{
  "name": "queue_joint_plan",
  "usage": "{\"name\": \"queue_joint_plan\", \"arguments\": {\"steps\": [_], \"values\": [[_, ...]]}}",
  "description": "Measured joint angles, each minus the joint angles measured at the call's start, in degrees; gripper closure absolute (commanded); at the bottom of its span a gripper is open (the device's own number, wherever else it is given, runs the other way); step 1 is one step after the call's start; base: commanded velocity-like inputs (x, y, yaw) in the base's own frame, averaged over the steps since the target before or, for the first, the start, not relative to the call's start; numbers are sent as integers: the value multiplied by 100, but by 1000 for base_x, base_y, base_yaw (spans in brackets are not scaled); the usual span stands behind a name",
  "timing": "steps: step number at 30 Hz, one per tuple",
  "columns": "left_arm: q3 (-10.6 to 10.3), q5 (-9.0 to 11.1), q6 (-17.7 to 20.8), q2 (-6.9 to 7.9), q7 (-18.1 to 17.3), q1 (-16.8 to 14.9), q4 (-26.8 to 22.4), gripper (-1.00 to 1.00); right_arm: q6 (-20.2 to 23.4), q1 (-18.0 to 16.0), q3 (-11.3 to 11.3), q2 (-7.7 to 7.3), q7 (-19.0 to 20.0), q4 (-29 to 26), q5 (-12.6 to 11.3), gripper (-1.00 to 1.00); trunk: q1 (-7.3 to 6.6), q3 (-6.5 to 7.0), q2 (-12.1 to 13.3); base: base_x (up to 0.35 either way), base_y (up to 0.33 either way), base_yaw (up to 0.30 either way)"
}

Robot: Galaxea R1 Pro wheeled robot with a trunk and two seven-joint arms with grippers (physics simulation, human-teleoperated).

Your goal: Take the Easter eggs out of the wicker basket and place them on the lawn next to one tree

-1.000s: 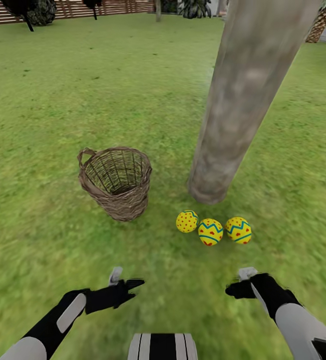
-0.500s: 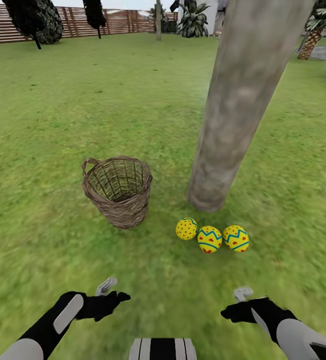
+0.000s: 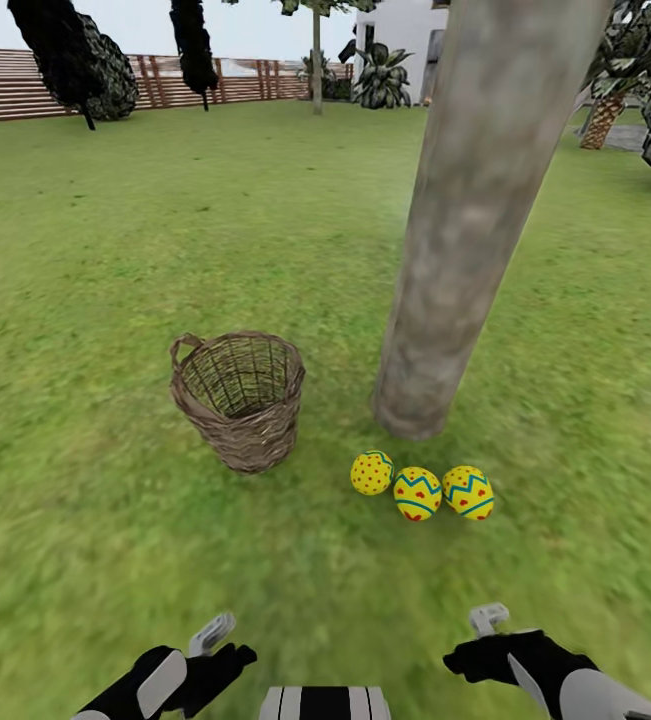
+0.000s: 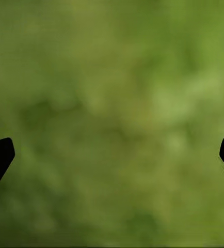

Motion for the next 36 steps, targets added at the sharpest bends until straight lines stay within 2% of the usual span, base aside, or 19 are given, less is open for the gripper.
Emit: {"name": "queue_joint_plan", "arguments": {"steps": [2,9,16,18,23,30,36], "values": [[0,0,0,-46,10,10,8,-100,-303,206,5,5,-206,4,-22,-100,-5,44,3,0,0,0],[-1,-10,-18,-77,16,189,10,-100,-440,432,-2,-1,-270,4,-49,-100,-23,199,12,0,0,0],[-9,-22,-308,-70,11,314,150,-100,-766,641,-2,-4,-302,4,-47,-100,-41,355,21,0,0,0],[-10,-25,-429,-70,2,324,237,-100,-797,695,-2,0,-451,10,-50,-100,-46,399,24,0,0,0],[-13,-38,-733,-33,-28,333,594,-100,-831,834,-1,26,-1194,144,-6,-100,-59,509,31,0,0,0],[12,-71,-1262,-30,-42,334,941,-100,-835,894,-3,26,-1265,215,-31,-100,-77,665,40,0,0,0],[12,-75,-1364,-30,-47,352,1089,-100,-827,901,-2,34,-1276,292,-52,-100,-93,798,48,0,0,0]]}}
